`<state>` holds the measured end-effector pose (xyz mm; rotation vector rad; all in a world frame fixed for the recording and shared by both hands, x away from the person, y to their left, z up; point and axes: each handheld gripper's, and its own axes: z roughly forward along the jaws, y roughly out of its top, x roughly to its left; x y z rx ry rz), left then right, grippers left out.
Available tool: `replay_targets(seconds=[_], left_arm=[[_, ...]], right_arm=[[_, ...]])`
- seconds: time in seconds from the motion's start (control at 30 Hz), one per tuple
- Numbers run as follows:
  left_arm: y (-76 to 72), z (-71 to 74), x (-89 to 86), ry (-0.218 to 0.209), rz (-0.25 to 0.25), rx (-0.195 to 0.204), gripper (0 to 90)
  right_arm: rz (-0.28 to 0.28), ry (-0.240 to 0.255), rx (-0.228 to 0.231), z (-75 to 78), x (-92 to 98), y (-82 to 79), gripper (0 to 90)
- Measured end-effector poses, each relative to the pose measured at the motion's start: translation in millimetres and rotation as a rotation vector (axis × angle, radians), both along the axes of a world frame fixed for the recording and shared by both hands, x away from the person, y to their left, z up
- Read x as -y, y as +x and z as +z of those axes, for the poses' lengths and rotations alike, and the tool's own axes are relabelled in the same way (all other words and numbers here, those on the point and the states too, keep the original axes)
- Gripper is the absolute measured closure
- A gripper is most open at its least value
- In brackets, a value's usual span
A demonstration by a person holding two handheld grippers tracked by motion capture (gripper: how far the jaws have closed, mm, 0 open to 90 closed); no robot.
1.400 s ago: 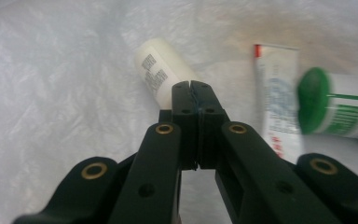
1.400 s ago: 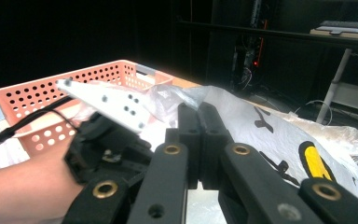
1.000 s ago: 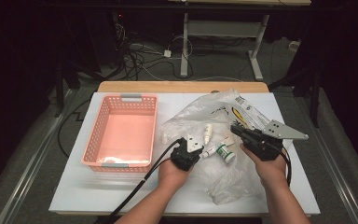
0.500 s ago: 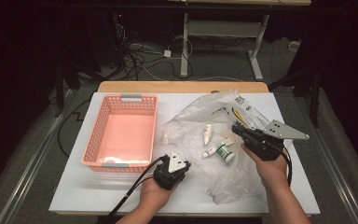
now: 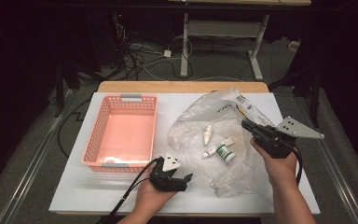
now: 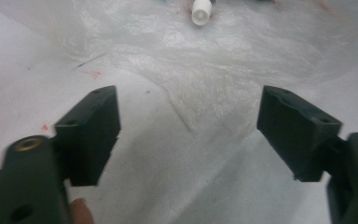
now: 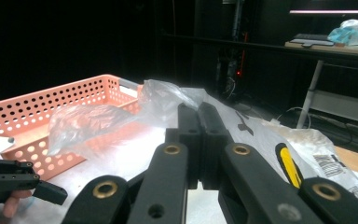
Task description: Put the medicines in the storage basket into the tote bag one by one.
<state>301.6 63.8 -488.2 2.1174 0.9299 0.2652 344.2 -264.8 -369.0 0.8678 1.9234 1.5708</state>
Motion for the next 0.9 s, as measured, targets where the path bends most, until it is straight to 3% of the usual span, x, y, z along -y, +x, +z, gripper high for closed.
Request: replay_targets(seconds=[0.07,0.23,0.33,0.43,0.5,0.6,0.63,0.73,0.9], left_arm=[[1.5,-0.2,-0.2,-0.001,0.003,-0.011,14.5],[7.5,-0.7,-2.2,0.005,0.029,-0.028,14.1],[13.0,-1.8,-3.2,-0.007,0.038,-0.059,14.2],[20.0,-1.6,-0.4,-0.020,0.040,-0.065,14.1],[25.2,-1.7,7.6,0.010,0.038,-0.057,14.0],[31.6,-3.7,25.3,0.103,0.019,-0.067,13.5],[32.4,-3.7,28.3,0.115,0.005,-0.065,10.8],[33.2,-3.6,34.3,0.110,-0.003,-0.054,17.0],[28.3,-3.4,35.7,0.095,-0.046,-0.031,39.6]], right_arm=[[-0.006,0.002,0.009,1.6,3.3,0.0,90.0],[-0.034,0.002,0.015,3.4,12.9,-0.8,90.0],[-0.054,0.017,0.017,3.9,19.3,-2.6,90.0],[-0.066,0.024,0.022,4.8,25.6,-4.8,90.0],[-0.071,0.028,0.011,4.6,27.5,-6.2,90.0],[-0.065,0.018,0.007,2.7,26.0,-6.9,90.0],[-0.061,0.011,0.007,1.9,25.0,-6.7,90.0],[-0.055,0.002,0.000,-0.5,20.8,-5.5,90.0],[-0.044,-0.012,-0.005,-2.3,14.3,-6.1,90.0]])
